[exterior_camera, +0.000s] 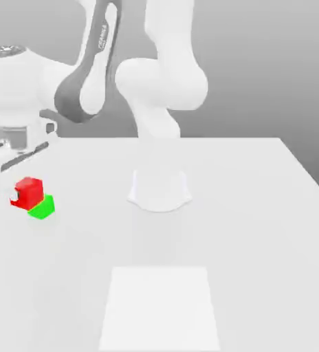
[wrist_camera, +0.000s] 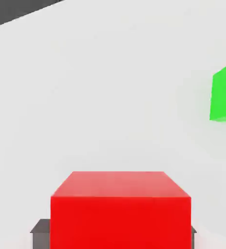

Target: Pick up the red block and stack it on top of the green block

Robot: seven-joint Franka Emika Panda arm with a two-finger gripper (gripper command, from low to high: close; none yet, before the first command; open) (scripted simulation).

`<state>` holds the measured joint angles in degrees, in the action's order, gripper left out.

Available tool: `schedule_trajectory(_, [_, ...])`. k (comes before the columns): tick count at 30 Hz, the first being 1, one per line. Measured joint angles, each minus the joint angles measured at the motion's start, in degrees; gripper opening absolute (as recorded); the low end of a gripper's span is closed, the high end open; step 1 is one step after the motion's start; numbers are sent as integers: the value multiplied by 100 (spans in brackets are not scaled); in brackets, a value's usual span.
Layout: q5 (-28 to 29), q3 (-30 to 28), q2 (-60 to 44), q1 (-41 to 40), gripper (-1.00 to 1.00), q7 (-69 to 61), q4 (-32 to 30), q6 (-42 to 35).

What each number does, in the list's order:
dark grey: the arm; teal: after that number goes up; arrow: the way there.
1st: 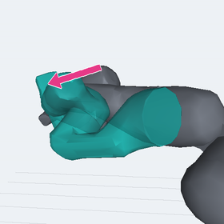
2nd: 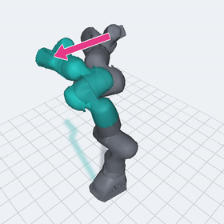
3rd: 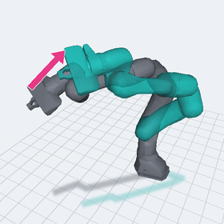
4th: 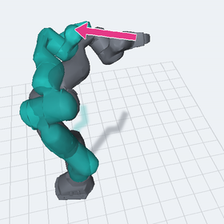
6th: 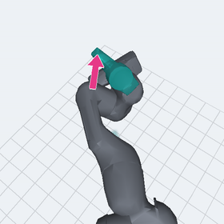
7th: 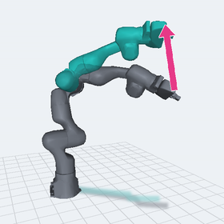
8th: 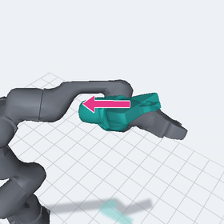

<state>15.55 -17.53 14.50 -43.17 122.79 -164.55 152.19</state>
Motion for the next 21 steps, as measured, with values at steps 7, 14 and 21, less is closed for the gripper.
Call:
schedule_trajectory(7, [-50,-502,171,-1104,-100,1205,-276,14])
schedule_trajectory(14, [-714,-871,-147,-1030,-100,1157,-313,240])
schedule_trajectory(21, [-1528,-1093,-773,-584,-100,602,-275,794])
